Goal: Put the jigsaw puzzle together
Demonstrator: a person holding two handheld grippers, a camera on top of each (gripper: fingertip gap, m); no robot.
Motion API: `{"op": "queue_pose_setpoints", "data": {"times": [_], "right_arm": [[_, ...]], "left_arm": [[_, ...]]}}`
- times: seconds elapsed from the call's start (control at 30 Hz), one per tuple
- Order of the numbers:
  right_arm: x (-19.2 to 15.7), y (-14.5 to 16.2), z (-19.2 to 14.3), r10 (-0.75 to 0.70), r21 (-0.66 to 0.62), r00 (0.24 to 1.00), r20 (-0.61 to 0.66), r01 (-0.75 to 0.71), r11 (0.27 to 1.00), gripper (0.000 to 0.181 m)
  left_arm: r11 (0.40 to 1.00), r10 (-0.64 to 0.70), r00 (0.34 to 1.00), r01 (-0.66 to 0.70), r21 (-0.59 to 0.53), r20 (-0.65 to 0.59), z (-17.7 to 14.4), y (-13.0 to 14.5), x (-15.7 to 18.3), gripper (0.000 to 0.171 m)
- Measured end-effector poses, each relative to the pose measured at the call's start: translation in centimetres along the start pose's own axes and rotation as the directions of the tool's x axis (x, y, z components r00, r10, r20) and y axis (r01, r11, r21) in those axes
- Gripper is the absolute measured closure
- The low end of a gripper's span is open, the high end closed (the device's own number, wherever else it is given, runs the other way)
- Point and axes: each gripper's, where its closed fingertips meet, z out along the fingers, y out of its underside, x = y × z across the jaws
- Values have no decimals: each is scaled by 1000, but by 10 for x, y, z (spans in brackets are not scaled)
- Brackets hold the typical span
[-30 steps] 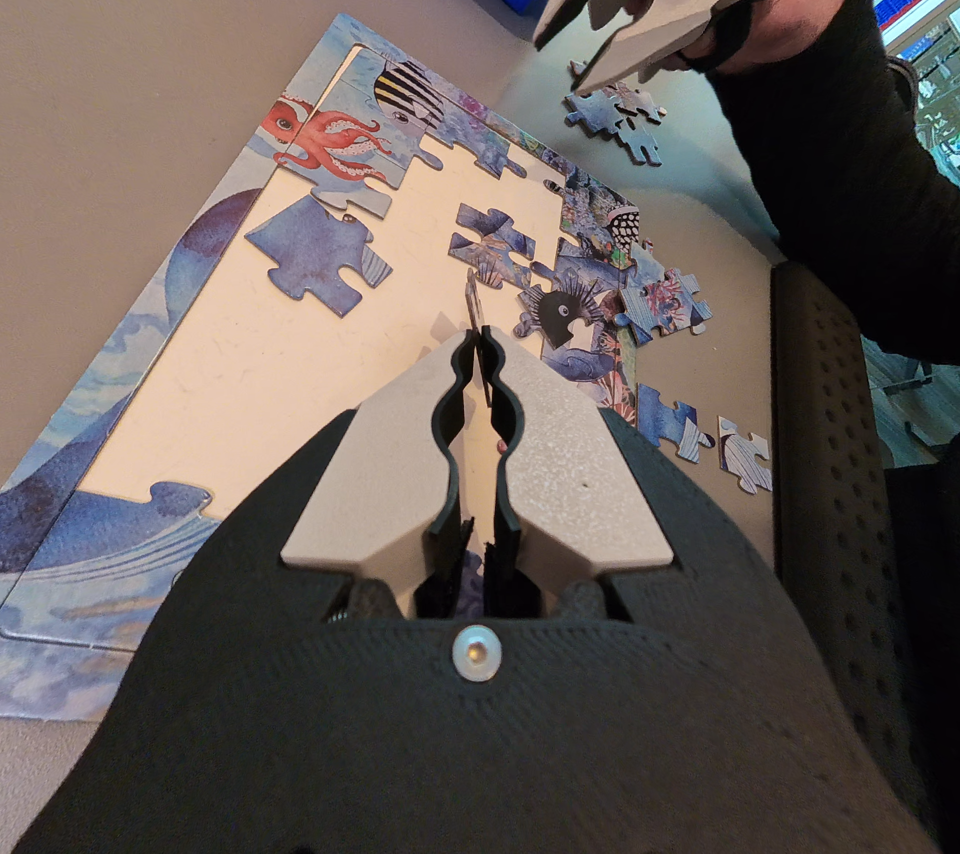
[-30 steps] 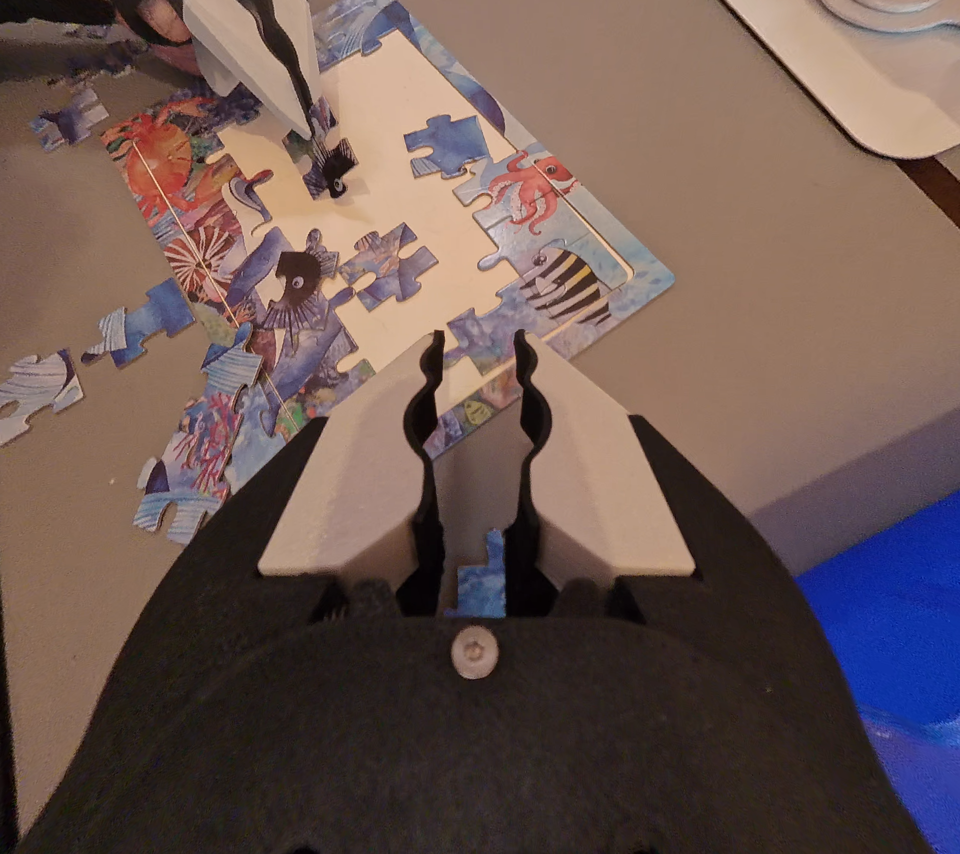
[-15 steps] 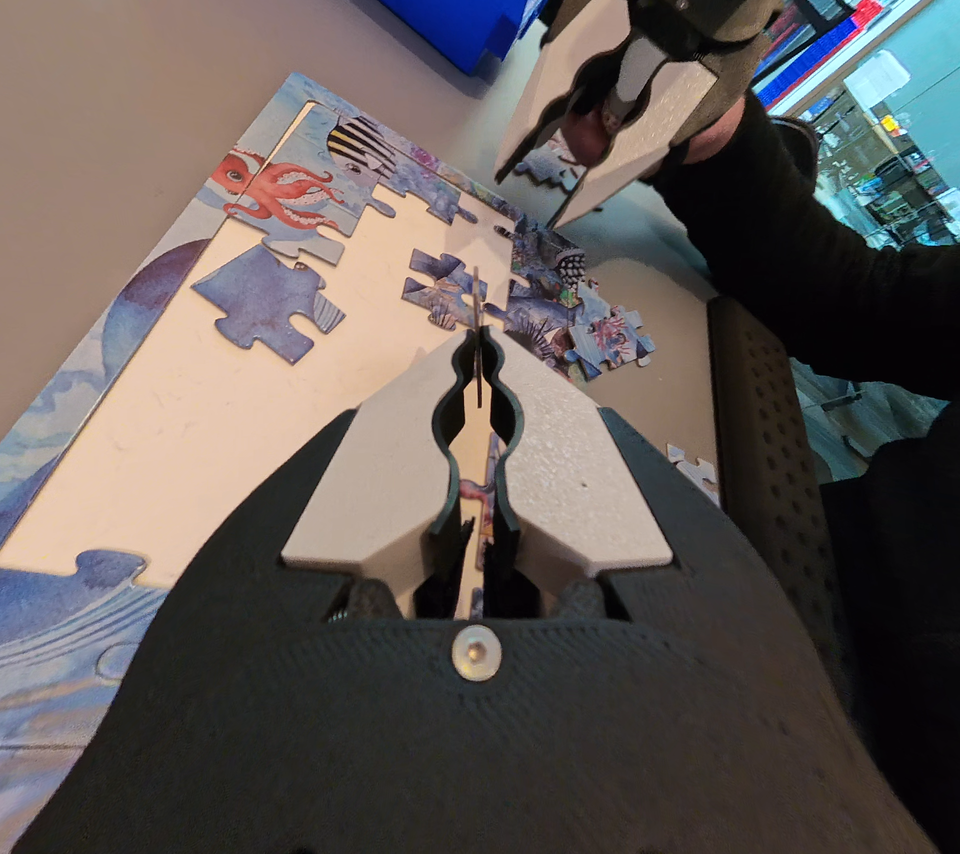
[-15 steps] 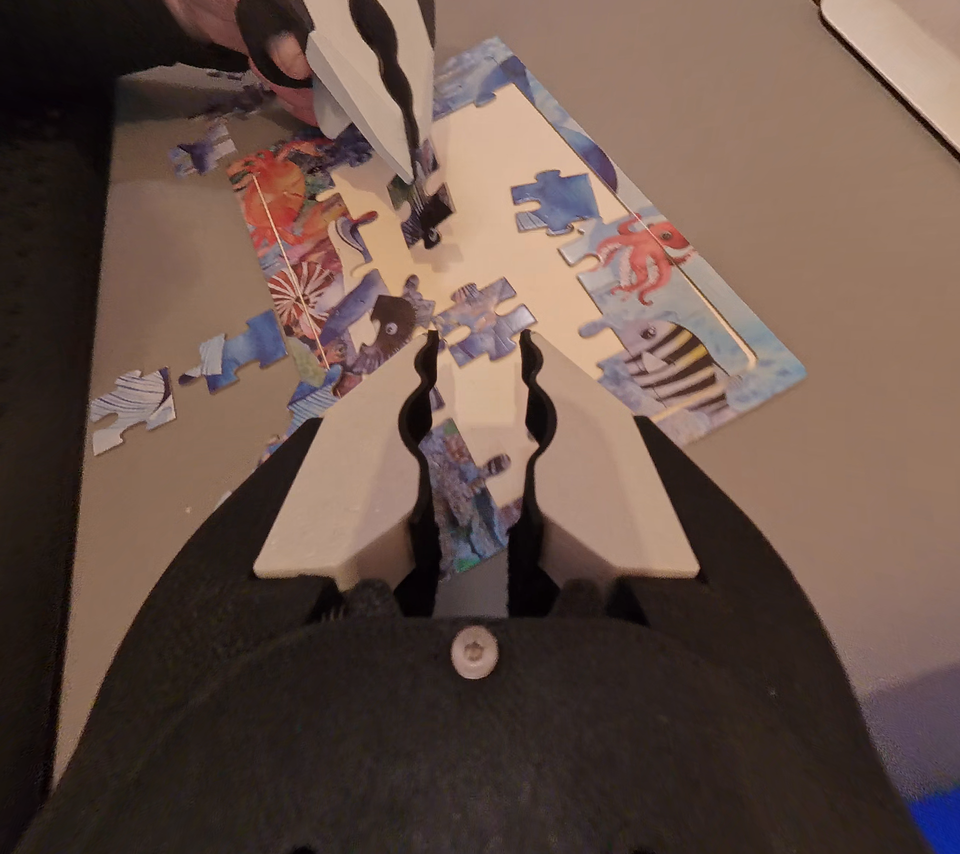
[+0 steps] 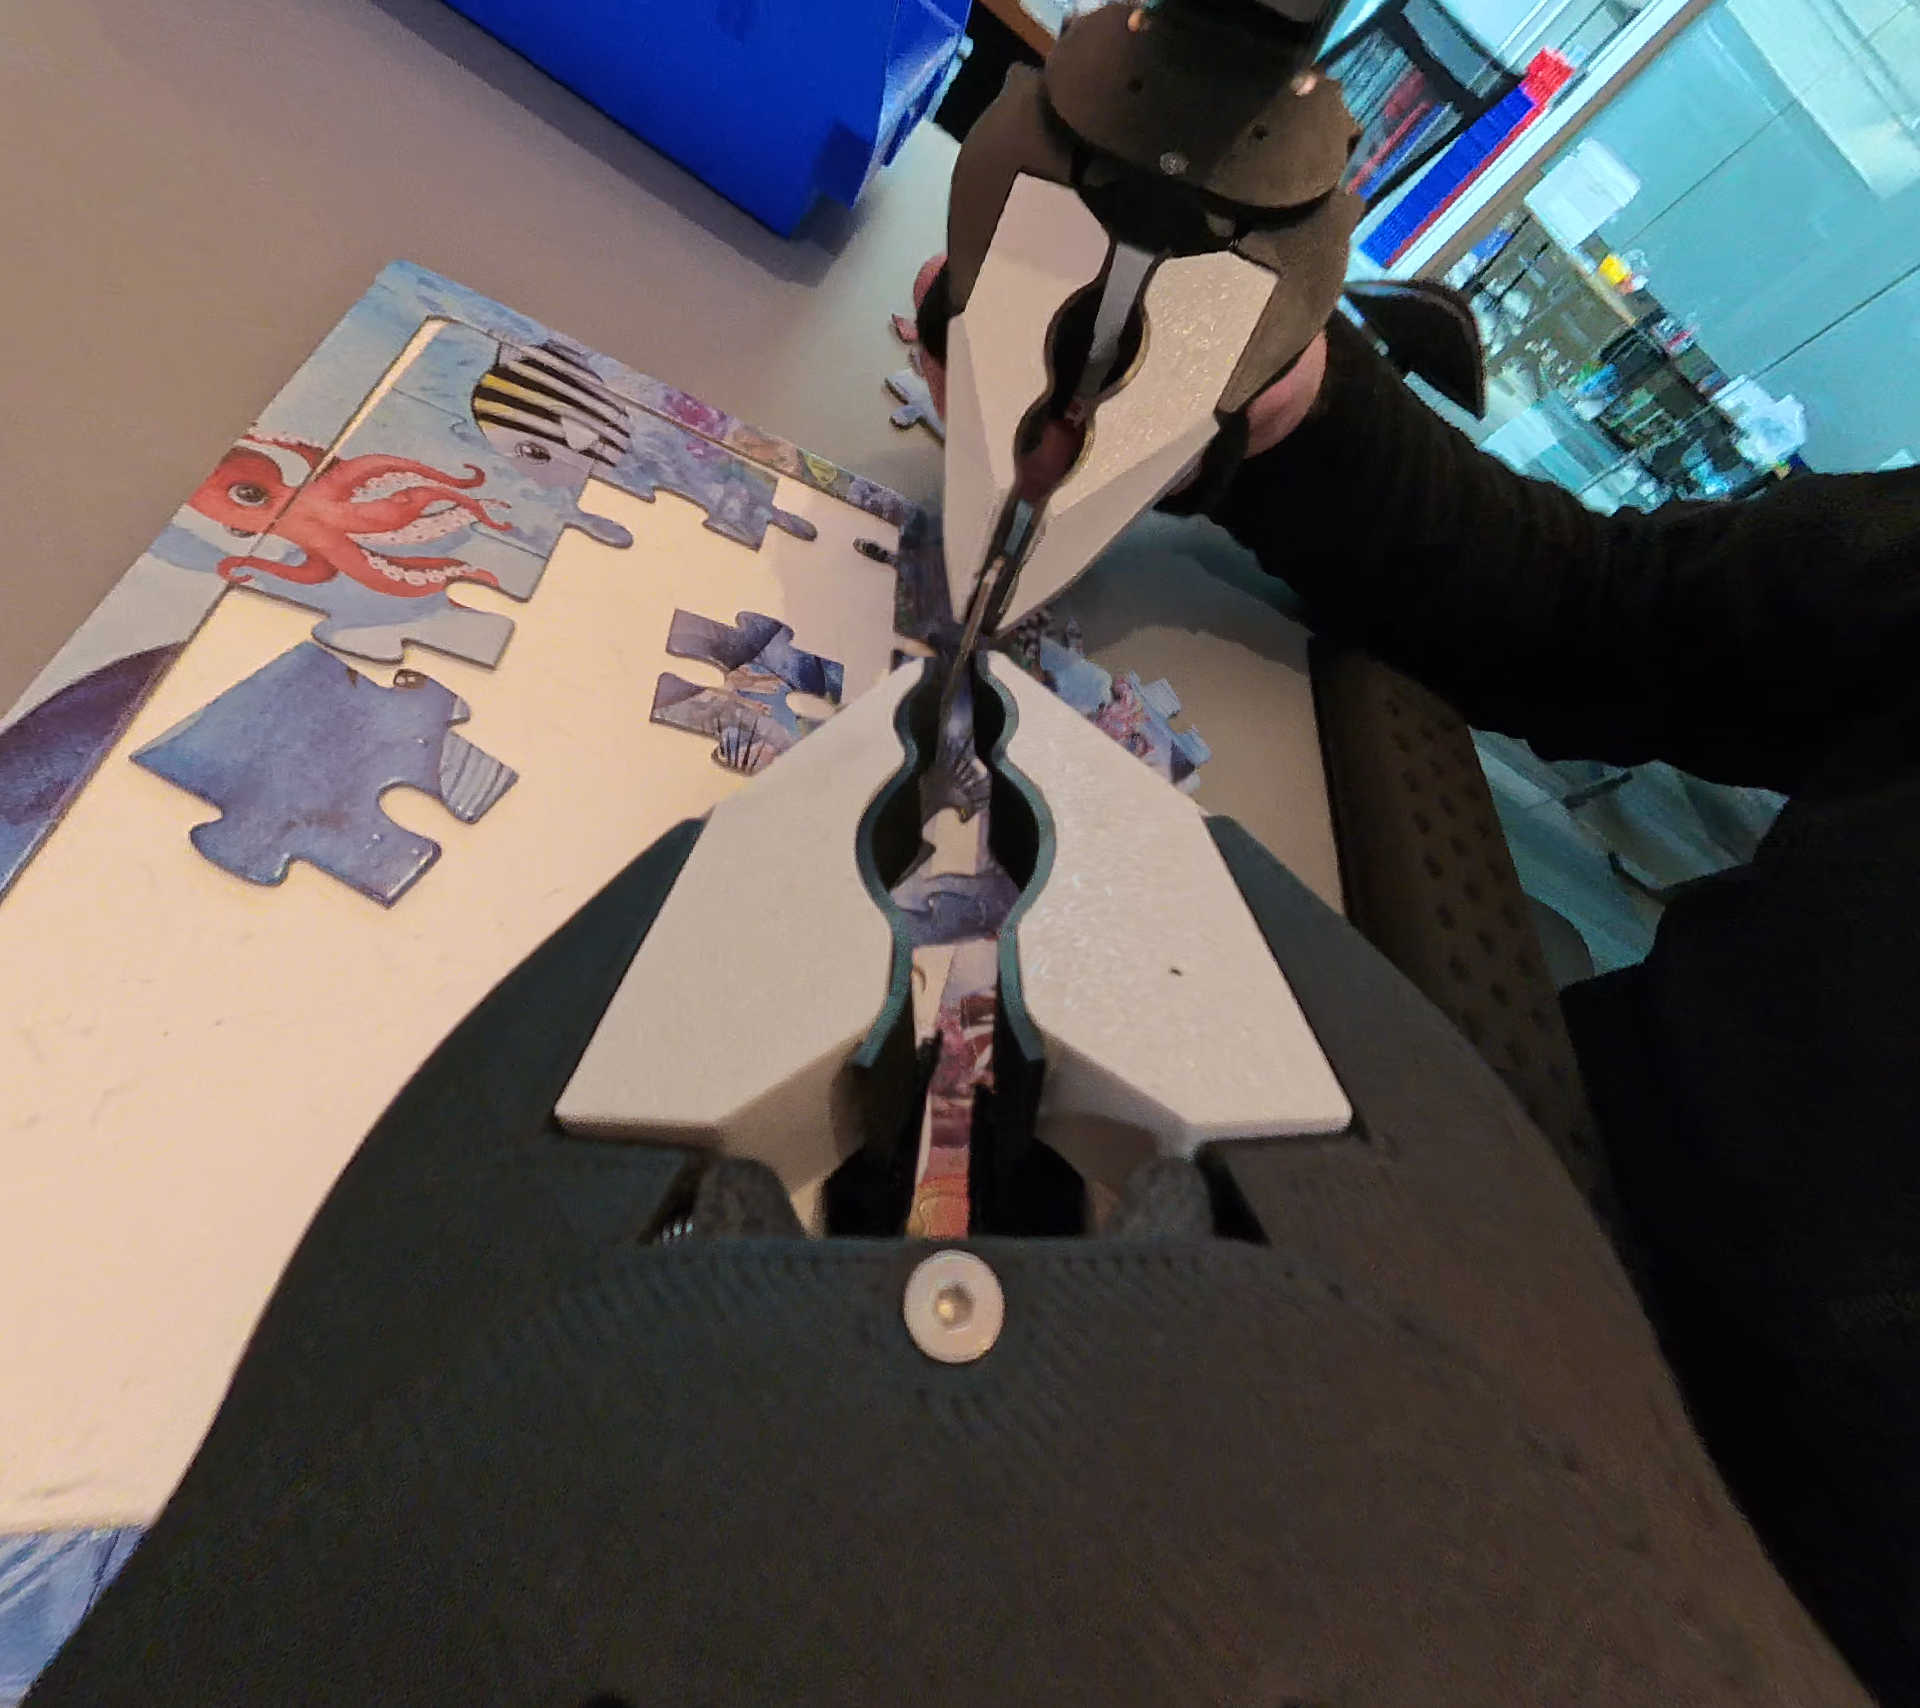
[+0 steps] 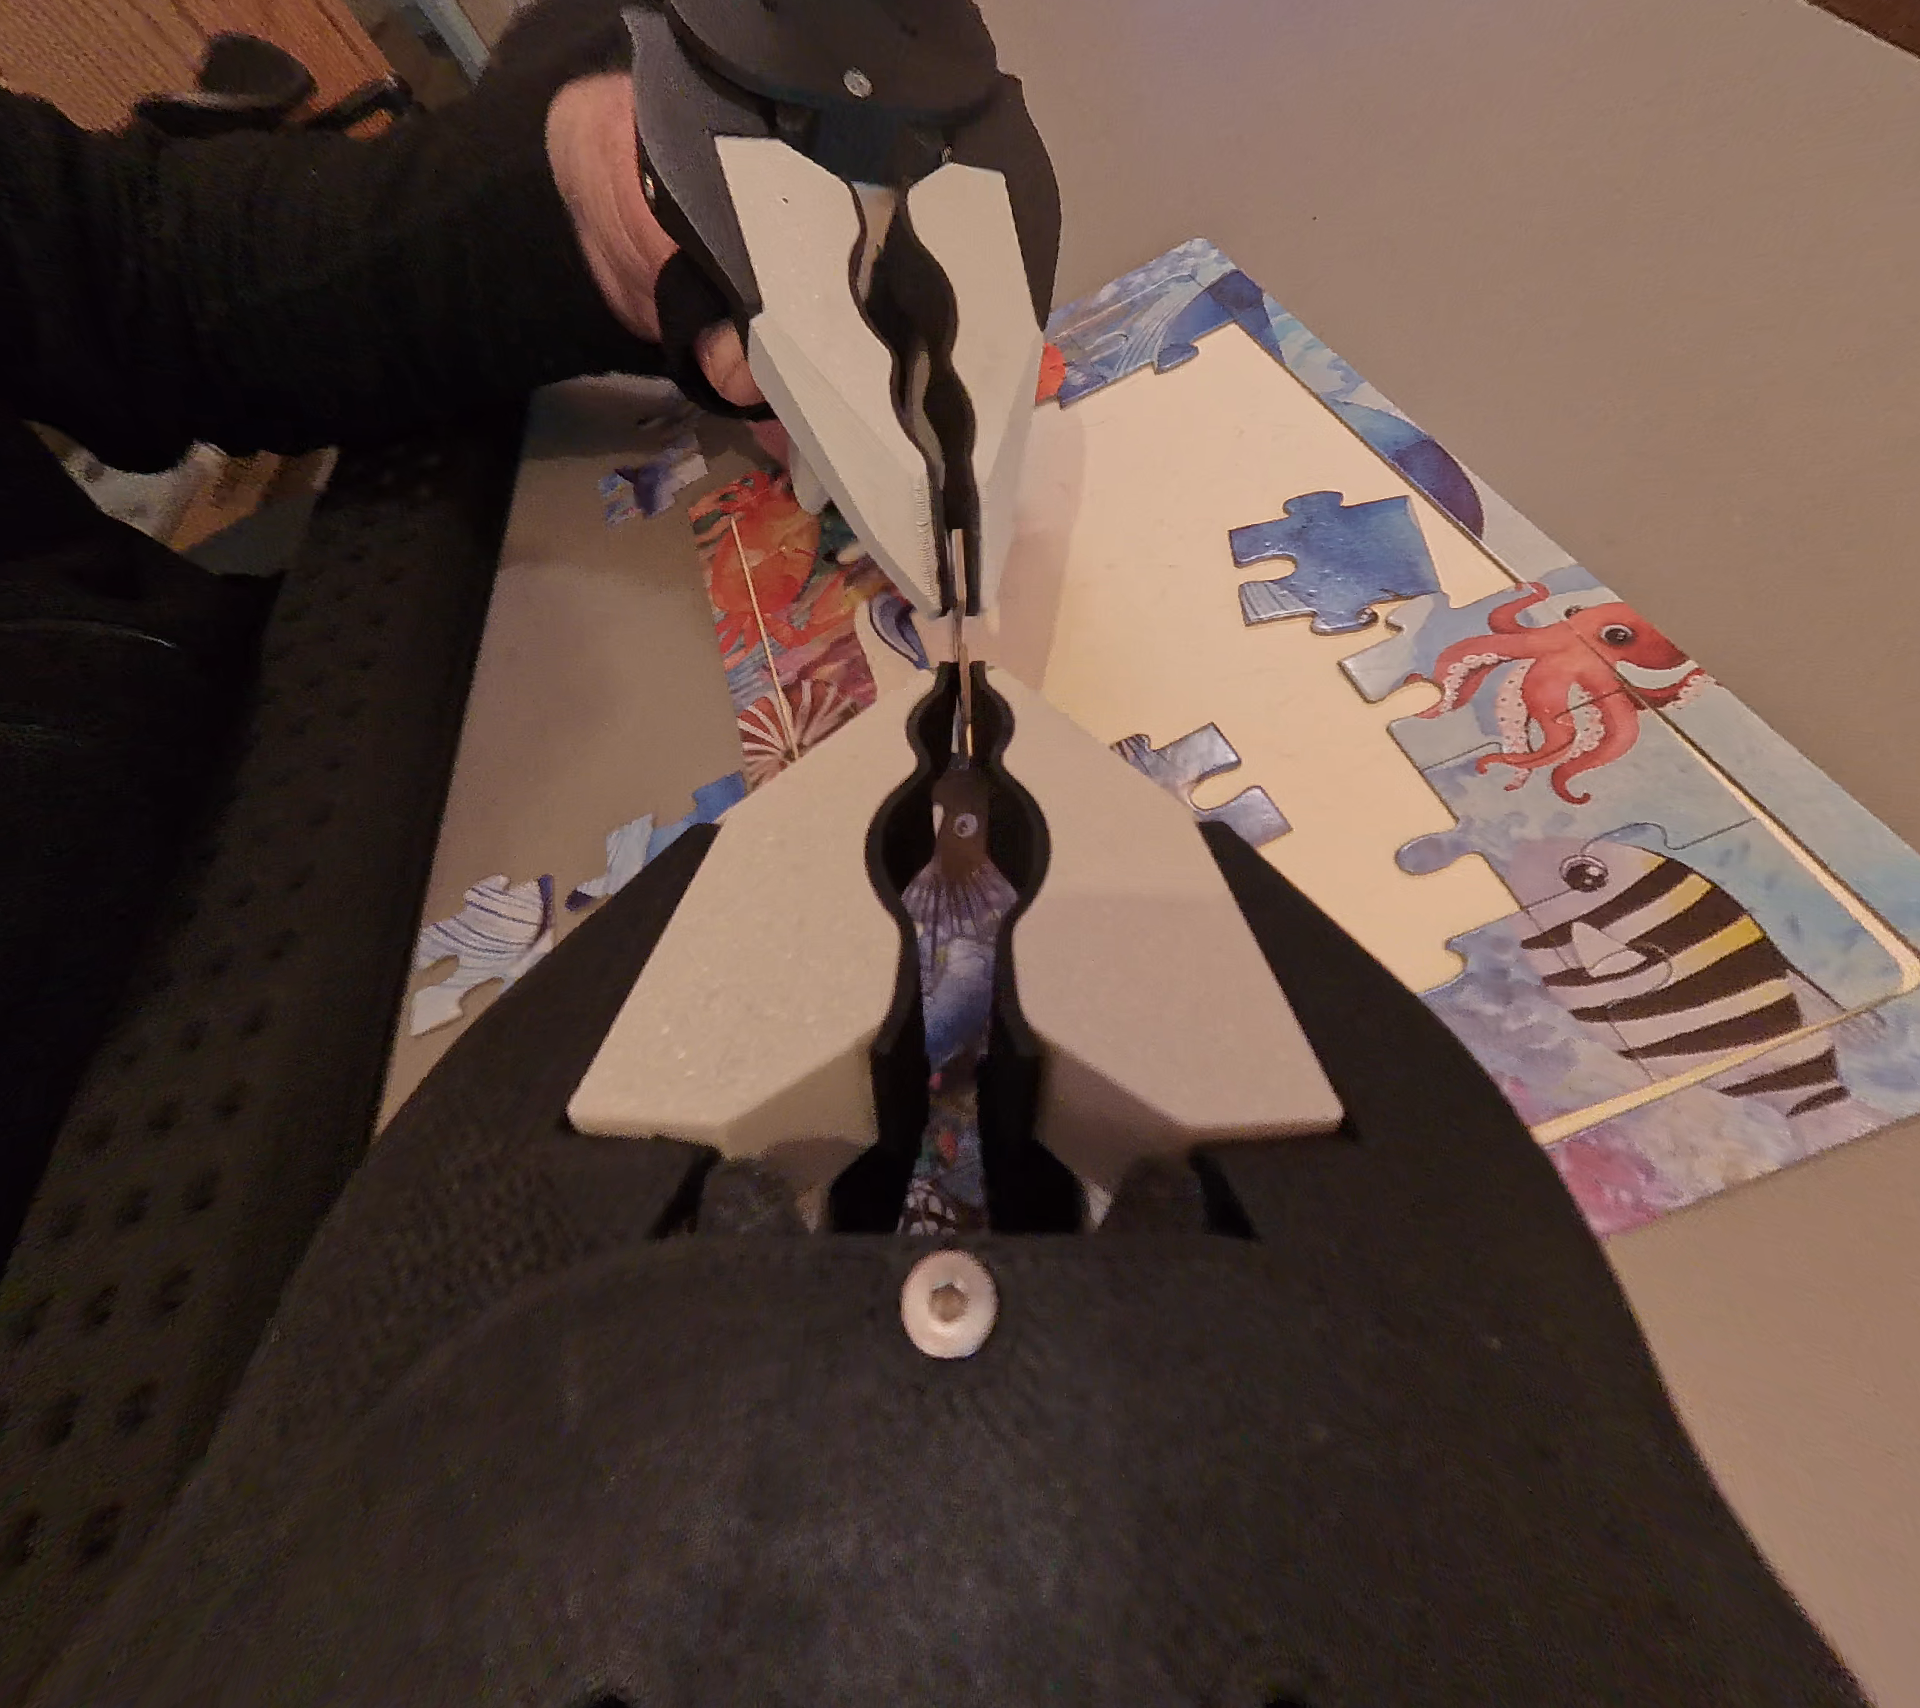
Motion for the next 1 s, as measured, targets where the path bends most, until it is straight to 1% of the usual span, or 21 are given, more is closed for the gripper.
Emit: {"op": "queue_pose_setpoints", "data": {"times": [0.07,0.1,0.13,0.17,0.23,0.33,0.47,0.67,0.8,0.87,1.0], "right_arm": [[2,-9,-8,47,61,999,17,-47,997,181],[5,-12,-13,66,86,998,12,-67,994,181],[8,-16,-20,88,115,996,8,-88,990,181],[11,-23,-28,115,163,993,16,-116,980,181],[12,-37,-46,171,269,982,82,-187,945,181],[16,-44,-62,206,342,970,131,-239,909,181],[14,-47,-68,211,359,965,155,-254,898,181],[9,-49,-68,199,354,966,163,-246,902,181],[6,-49,-65,199,355,964,177,-251,901,181],[5,-50,-64,195,353,964,179,-248,902,181],[4,-50,-65,191,349,965,182,-245,905,181]], "left_arm": [[998,-5,1000,5,68,2,-4,-12,-1,165],[995,2,1000,-2,95,4,-6,-18,-1,161],[993,4,1000,-3,119,-2,-8,-23,0,153],[991,1,1000,0,131,-8,-9,-25,0,150],[992,6,1000,-6,128,-3,-7,-25,0,150],[991,9,1000,-6,134,-20,1,-27,4,151],[988,21,1000,-18,152,-17,10,-32,7,152],[976,26,999,-18,216,-33,11,-44,13,154],[969,47,998,-34,244,-47,14,-49,19,160],[966,57,998,-46,253,-35,14,-51,19,168],[963,73,997,-64,261,-26,12,-53,19,171]]}}
